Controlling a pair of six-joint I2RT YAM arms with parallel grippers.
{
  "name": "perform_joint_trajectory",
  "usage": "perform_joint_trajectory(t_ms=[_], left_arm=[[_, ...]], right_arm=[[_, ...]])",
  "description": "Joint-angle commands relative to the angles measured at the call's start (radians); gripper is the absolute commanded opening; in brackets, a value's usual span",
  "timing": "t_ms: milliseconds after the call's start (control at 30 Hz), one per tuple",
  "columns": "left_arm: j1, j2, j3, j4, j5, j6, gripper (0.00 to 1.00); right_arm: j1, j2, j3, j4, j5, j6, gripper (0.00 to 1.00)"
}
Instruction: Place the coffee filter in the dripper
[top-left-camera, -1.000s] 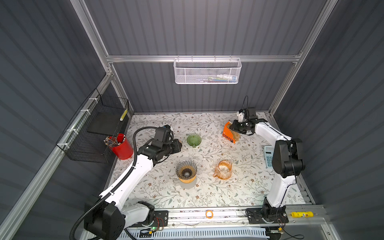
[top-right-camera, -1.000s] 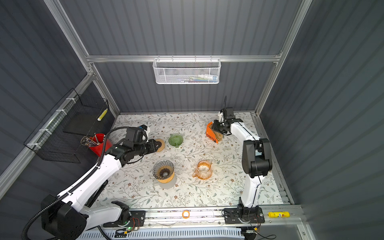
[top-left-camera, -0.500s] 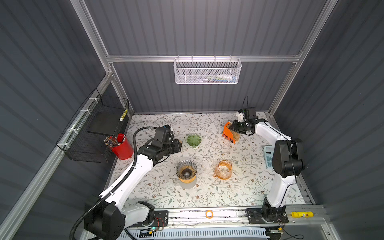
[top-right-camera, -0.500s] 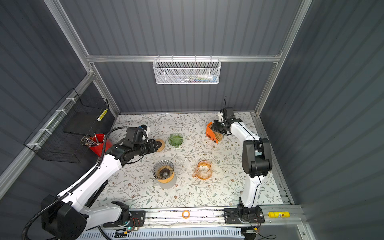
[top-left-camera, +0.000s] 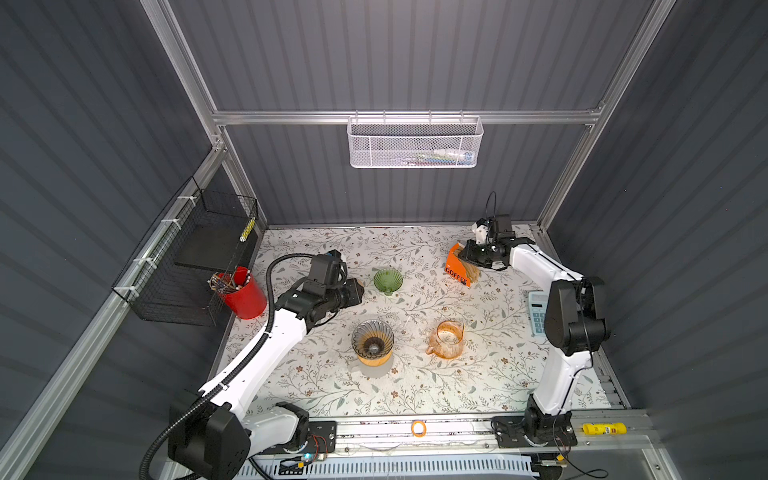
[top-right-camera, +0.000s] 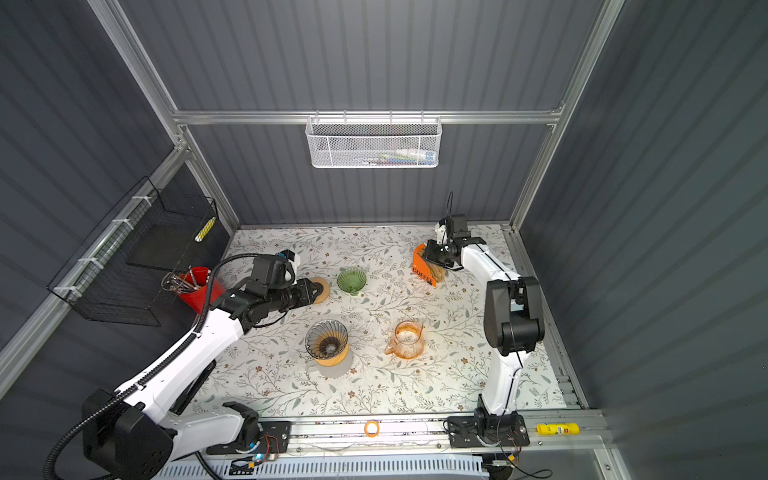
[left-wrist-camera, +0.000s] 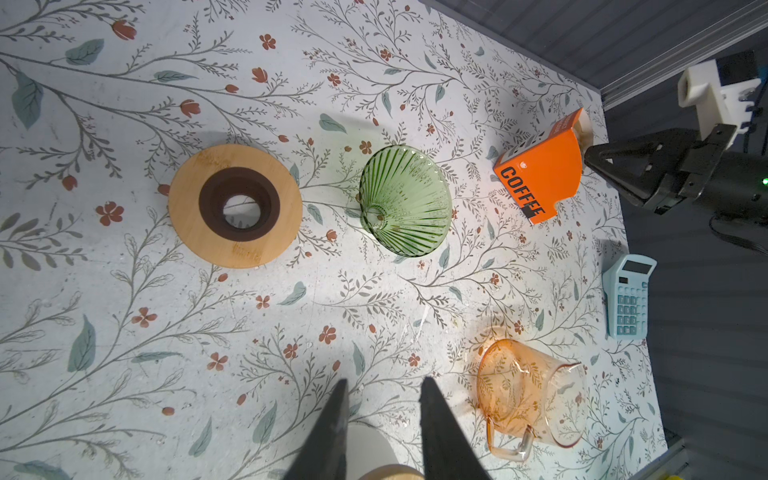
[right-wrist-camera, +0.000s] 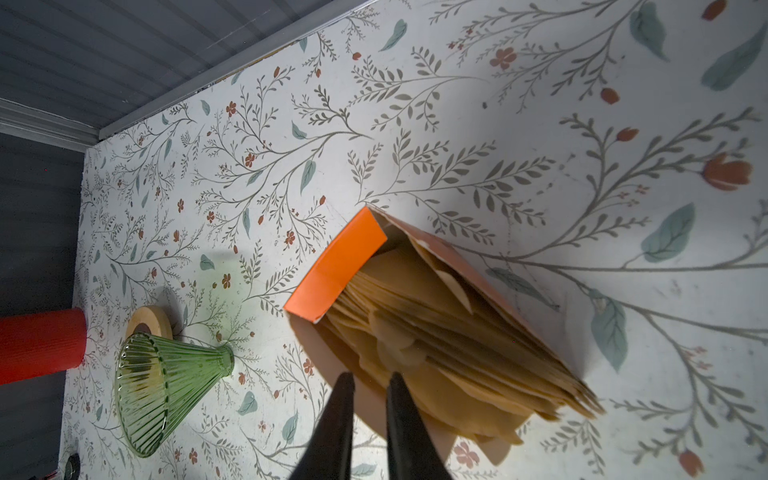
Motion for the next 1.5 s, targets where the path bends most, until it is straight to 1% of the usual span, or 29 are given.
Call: perform_joint_trajectory(t_ms=[0,767,1033,1233,1400,1467], left_arm=[[-0.002,-0.006,-0.010,0.003,0.010,0.003,0.31],[-0.002,-0.008,-0.012,-0.001,0.004,0.004,0.31],[-0.002,-0.004,-0.014,0.001,0.004,0.004,0.31],[-0.002,-0.001,-0.013,0.003,0.004,0.004,0.31],[-0.002,0.001,-0.011,0.006,0.005,0.004,0.31],[-0.002,0.000,-0.011,0.007,0.007,0.003,0.31]], right_arm=[[-0.004,0.009,-0.002,-0.014,-0.001,0.000,0.18],[-0.004,0.040,0.016,-0.014,-0.001,0.001,0.17],[-0.004,0.043,0.018,-0.014,0.001,0.002,0.12],[-0.004,0.037,0.017,-0.014,0.007,0.001,0.00],[-0.004,0.018,0.013,-0.014,0.014,-0.004,0.00],[-0.004,0.008,0.009,-0.041,0.014,-0.007,0.00]])
